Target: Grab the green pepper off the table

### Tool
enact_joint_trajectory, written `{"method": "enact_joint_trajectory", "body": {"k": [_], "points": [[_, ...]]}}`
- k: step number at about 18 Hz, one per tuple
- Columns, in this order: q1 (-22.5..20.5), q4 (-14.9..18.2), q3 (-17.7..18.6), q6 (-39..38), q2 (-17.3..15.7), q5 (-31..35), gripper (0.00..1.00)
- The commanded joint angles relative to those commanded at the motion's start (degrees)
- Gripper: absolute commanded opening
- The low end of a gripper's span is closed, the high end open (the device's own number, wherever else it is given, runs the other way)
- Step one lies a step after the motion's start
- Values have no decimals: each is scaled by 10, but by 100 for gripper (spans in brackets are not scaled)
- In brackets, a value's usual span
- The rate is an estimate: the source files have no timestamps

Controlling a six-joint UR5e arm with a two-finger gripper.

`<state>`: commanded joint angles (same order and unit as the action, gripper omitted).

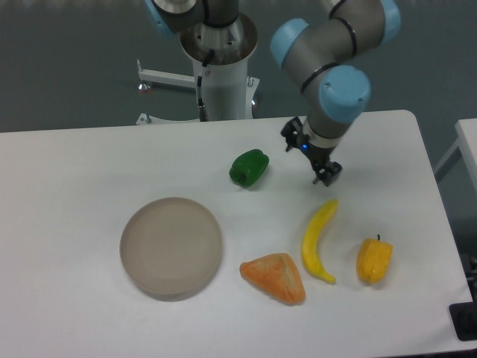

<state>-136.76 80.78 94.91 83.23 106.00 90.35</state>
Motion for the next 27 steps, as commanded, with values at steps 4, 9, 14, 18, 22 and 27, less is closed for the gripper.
{"method": "enact_joint_trajectory", "body": {"k": [4, 9, 14, 18, 22, 27], "points": [[11, -1, 27, -23, 0, -16, 100], [18, -2, 46, -55, 5, -43, 100], [18, -32, 88, -68, 7, -82, 100], [32, -120, 118, -121, 10, -101, 63], [28, -120, 101, -130, 3, -82, 14], [25, -112, 38, -133, 3, -78, 14]]}}
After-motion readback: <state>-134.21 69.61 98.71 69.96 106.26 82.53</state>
